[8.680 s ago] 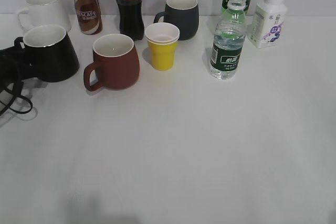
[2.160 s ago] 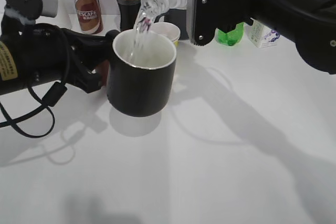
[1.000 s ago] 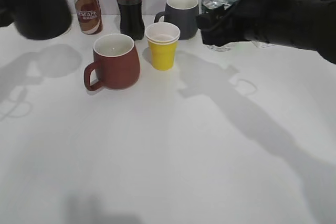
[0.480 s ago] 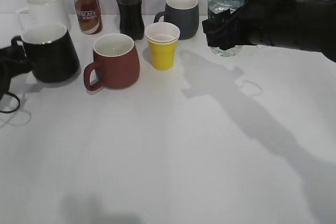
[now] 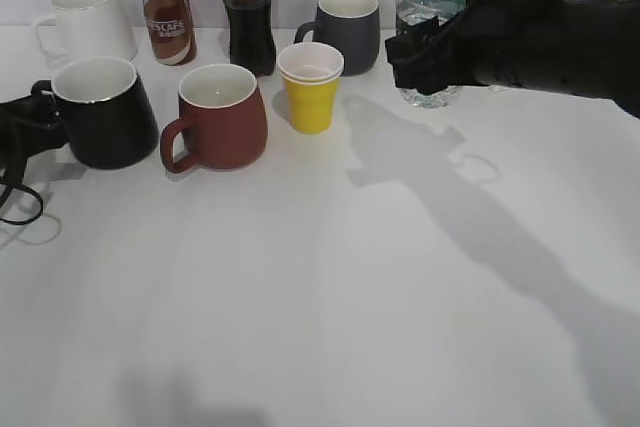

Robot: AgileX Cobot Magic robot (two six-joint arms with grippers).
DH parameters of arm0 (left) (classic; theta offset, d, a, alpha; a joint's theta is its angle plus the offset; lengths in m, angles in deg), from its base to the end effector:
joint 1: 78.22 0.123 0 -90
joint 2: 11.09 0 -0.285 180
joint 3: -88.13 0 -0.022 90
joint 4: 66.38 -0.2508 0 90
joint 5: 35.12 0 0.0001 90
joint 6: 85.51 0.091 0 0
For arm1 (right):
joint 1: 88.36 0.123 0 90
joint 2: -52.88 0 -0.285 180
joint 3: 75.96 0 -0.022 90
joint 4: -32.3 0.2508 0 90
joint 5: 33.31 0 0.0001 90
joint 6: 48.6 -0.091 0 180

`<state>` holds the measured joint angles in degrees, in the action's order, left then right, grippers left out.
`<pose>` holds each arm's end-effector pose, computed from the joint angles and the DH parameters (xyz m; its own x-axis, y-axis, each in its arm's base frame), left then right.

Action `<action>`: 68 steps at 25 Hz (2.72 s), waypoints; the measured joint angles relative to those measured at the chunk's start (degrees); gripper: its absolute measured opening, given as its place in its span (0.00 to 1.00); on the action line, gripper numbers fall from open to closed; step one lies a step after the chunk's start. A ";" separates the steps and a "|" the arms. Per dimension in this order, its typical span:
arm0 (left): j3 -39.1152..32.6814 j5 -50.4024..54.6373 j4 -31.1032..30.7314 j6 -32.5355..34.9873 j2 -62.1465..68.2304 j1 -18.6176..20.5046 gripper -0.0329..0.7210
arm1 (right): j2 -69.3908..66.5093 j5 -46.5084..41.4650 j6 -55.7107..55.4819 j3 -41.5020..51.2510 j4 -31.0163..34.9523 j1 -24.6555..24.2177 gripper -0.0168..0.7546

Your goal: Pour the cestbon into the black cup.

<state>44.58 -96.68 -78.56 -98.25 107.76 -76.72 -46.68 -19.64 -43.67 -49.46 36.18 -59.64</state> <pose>0.3223 -0.0084 0.1225 -0.2147 -0.1232 -0.9689 0.1313 0.9794 -0.1537 0.3051 0.1655 0.2394 -0.3249 -0.2011 -0.9241 -0.4742 0.8801 -0.0248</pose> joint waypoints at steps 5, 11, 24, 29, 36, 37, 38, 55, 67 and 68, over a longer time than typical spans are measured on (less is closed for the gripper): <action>0.21 -1.58 -1.66 -0.37 -0.06 0.00 0.36 | 0.00 0.00 0.00 0.00 0.28 0.00 0.61; -2.25 -2.94 -1.65 0.11 -3.62 0.00 0.41 | 0.00 0.00 0.00 0.00 2.06 -1.62 0.61; -14.03 -3.94 -1.60 1.61 -14.05 0.00 0.41 | -9.45 16.70 -6.40 6.24 1.43 -8.10 0.61; -15.03 -4.89 -1.83 2.87 -15.61 0.00 0.41 | -13.02 24.92 -8.55 10.68 -1.53 -8.10 0.61; -15.03 -7.50 -2.04 3.05 -15.61 0.00 0.41 | -13.60 30.22 -9.25 12.77 -1.83 -8.10 0.88; -15.03 -7.50 -2.11 3.05 -15.72 0.00 0.41 | -13.12 30.38 -9.25 12.77 -1.71 -8.10 0.88; -15.03 -7.45 -2.17 3.05 -15.96 0.00 0.41 | -12.31 30.44 -9.31 12.77 -1.73 -8.10 0.89; -5.41 55.98 -6.94 -4.96 -66.76 -1.74 0.42 | 25.12 -12.20 -2.38 5.14 -6.30 -7.38 0.89; 3.75 113.75 8.25 1.85 -94.52 -9.97 0.81 | 51.18 -66.40 -2.80 5.73 -2.75 -2.00 0.88; 3.75 117.46 9.33 2.42 -95.60 -9.97 0.82 | 53.45 -69.63 -3.08 6.45 -2.75 -2.00 0.88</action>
<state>48.32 20.78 -69.23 -95.83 12.16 -86.69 6.78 -89.27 -46.75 -43.02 33.44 -61.63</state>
